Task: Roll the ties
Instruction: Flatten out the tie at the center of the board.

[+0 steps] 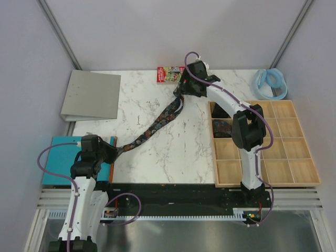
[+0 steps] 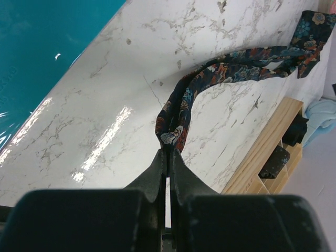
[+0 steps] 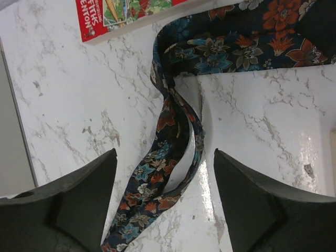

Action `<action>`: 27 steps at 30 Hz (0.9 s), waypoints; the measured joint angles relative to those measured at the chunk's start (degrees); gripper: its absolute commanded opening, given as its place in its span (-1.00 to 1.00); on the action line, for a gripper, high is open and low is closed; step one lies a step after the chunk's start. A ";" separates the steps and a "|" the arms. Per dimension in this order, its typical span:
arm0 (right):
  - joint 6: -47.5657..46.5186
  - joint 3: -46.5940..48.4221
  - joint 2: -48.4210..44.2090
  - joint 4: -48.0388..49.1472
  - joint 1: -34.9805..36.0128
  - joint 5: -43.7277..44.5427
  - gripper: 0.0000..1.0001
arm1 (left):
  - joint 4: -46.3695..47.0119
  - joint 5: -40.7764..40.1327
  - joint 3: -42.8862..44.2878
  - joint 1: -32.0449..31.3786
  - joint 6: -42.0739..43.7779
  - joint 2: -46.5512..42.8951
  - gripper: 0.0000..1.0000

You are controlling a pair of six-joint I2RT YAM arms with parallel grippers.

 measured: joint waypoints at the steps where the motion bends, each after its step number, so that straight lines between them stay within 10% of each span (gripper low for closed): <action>1: -0.28 -0.44 -0.09 0.02 -0.04 0.26 0.78 | -0.20 0.00 0.55 0.00 0.26 0.09 -0.97; 27: -10.38 23.80 22.71 -5.79 0.87 0.98 0.96 | -6.16 -4.59 10.56 0.04 9.18 -1.57 -0.95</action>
